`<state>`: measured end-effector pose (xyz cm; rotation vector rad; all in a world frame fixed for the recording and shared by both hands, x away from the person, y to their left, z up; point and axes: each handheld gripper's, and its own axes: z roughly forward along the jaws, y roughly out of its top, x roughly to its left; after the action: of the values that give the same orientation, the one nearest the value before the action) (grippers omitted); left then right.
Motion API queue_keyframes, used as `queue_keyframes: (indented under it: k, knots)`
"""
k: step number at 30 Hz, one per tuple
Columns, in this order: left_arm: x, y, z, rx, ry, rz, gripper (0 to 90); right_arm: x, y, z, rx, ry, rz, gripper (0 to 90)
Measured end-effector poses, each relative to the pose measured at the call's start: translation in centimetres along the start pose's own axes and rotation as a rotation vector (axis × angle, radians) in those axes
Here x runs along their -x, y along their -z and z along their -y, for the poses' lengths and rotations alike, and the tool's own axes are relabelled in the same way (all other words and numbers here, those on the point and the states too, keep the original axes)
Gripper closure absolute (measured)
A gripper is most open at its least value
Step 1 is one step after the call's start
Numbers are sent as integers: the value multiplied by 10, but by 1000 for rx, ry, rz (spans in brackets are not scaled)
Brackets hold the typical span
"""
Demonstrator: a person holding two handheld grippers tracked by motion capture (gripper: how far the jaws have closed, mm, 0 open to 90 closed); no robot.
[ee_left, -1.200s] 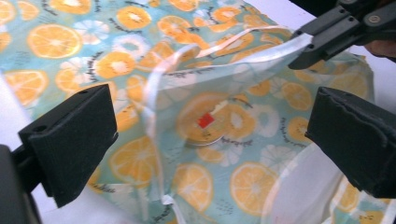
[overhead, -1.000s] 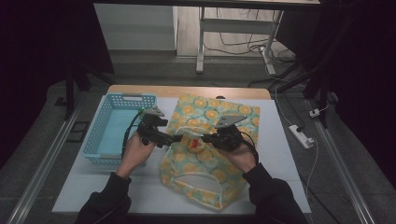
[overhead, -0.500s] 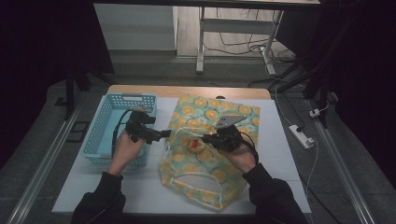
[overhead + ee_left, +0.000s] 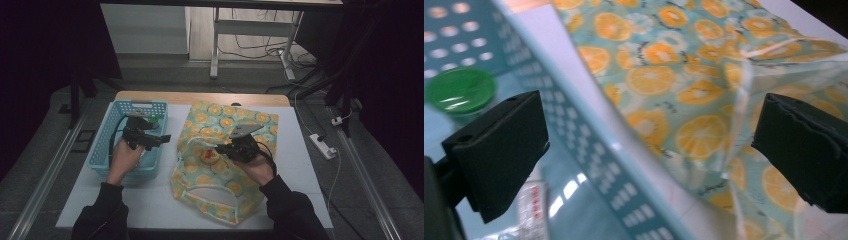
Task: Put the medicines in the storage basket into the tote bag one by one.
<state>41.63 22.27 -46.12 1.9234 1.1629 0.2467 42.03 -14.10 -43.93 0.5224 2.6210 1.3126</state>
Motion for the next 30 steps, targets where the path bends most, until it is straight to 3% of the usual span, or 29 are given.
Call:
queue_keyframes:
  k: [6, 12, 20, 30]
  knots:
    - [-17, 4, 8, -3, 38, -24, 13, 0, -1, 0, -2, 2, -1, 900]
    - [-28, 8, 13, -6, 38, -104, 9, 0, -1, 1, -5, 1, -2, 900]
    - [-38, 6, 17, -66, 68, -153, 12, -1, -3, 1, -10, 2, -6, 900]
    - [-40, -5, 19, -172, 59, -173, 11, -1, -3, 1, -10, 2, -5, 900]
